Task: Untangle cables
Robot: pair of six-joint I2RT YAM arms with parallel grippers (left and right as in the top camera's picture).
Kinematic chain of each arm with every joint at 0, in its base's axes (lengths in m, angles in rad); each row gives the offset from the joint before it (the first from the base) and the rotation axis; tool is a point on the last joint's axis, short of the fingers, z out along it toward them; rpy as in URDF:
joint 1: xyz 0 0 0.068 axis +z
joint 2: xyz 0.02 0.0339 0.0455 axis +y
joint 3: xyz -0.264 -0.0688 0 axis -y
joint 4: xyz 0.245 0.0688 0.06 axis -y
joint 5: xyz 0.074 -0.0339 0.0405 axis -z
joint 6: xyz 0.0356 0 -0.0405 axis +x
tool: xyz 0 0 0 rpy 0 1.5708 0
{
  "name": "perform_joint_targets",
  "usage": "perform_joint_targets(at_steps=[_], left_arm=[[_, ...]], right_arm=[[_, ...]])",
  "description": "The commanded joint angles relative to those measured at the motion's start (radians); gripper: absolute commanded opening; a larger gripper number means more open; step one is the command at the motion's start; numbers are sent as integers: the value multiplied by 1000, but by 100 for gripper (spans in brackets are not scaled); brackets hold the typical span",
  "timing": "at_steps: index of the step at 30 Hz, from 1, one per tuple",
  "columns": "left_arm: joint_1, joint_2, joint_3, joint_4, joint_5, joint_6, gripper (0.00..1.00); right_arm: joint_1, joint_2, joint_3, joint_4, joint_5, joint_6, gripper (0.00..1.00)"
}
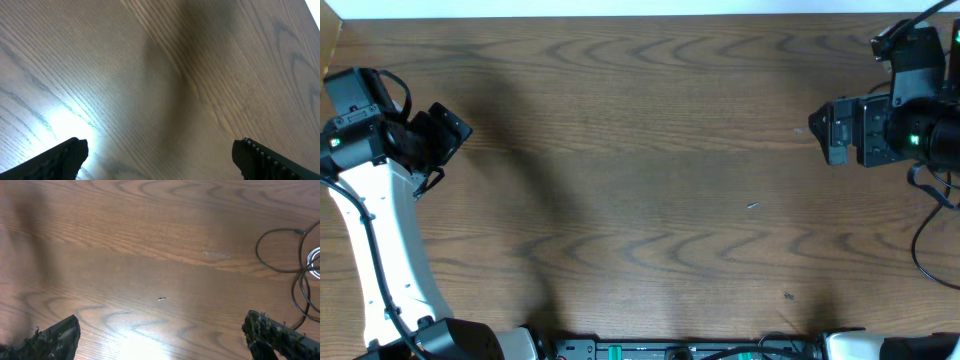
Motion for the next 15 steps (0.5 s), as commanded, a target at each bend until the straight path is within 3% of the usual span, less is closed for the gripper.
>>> perform_joint_targets(at_steps=[1,8,15], left_arm=[[2,9,11,-3,-3,-2,98],[2,9,11,-3,-3,-2,98],[2,9,11,-3,-3,-2,98]], right_arm=[[6,-46,6,-3,45,-8,99],[6,-97,-68,99,120,-43,99],[-26,-345,-549,566,119,-98,99]])
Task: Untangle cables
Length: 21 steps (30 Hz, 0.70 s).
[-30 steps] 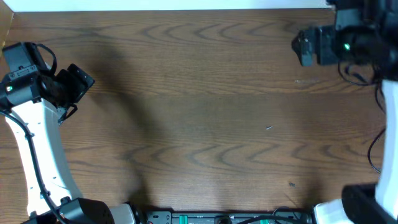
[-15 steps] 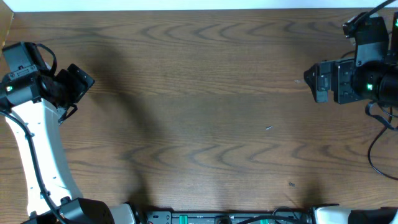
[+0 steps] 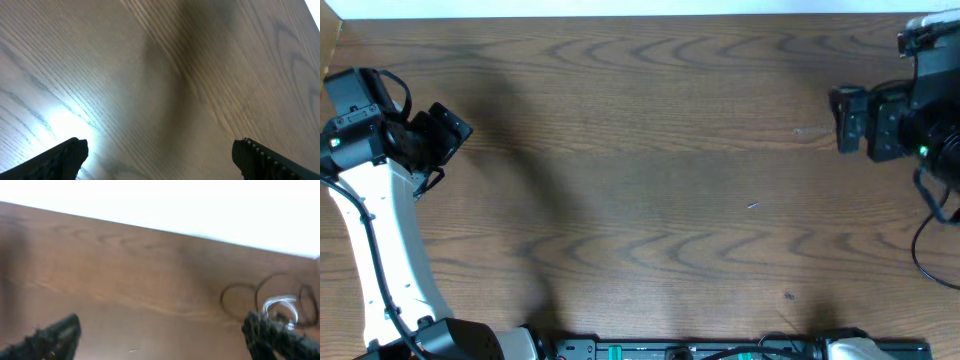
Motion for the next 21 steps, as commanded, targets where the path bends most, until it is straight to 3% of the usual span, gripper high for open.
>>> perform_joint_targets(at_steps=[1,14,21], left_arm=[[2,9,11,-2,-6,-2,98],[2,9,11,-2,-6,-2,98],[2,9,11,-2,-6,-2,98]], right_arm=[[-31,-138,-247,157,19,-37,99],[-167,-827,-1250,918,-56,-37,99],[-166,-1067,-1579,1131,-76,-39,99]])
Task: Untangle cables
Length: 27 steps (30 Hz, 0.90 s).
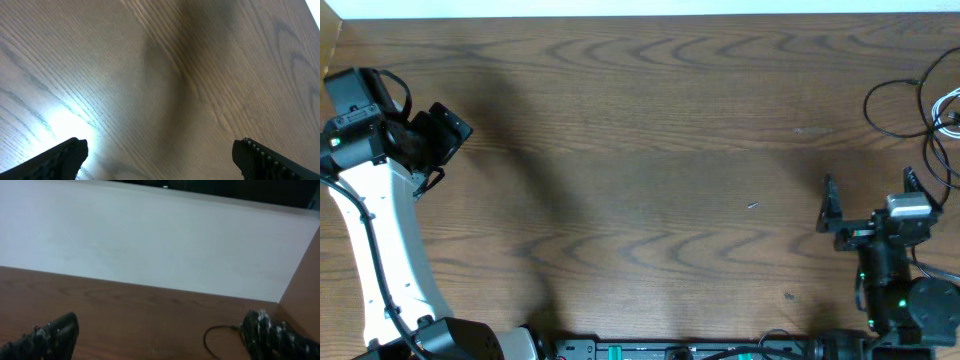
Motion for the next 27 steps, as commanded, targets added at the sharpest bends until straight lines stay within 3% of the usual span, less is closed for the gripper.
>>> perform_joint_targets(at_steps=[1,19,27], left_arm=[[2,7,11,-2,-6,-2,98],[2,7,11,-2,-6,-2,98],[2,7,11,-2,-6,-2,98]], right_arm=[[-8,-90,-124,65,-23,-10,99],[-2,-261,-432,206,-31,-6,99],[1,-261,-437,100,-32,-3,99]])
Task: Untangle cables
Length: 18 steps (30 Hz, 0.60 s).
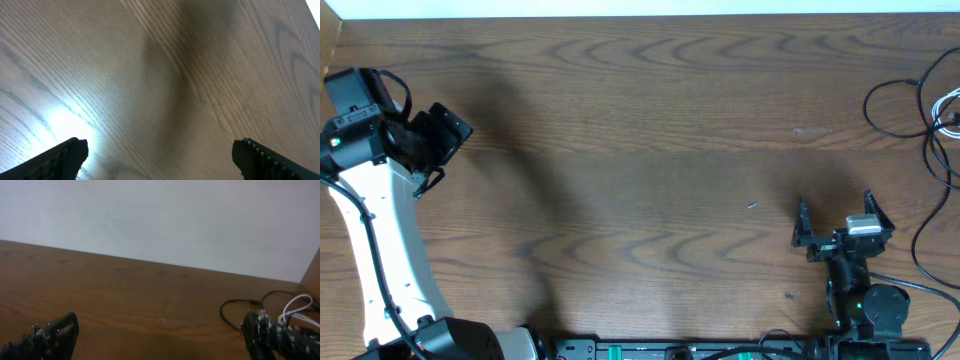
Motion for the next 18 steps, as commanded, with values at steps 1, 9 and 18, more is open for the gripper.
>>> perform_joint_targets(at_steps=[1,9,18], left_arm=[[2,7,11,-2,-6,-2,98],[2,7,11,-2,-6,-2,98],[2,7,11,-2,-6,-2,98]], right_arm=[[0,-7,-3,-69,-8,-3,99],[0,-1,-3,-63,-5,-3,99],[0,-1,-3,-63,-5,-3,99]])
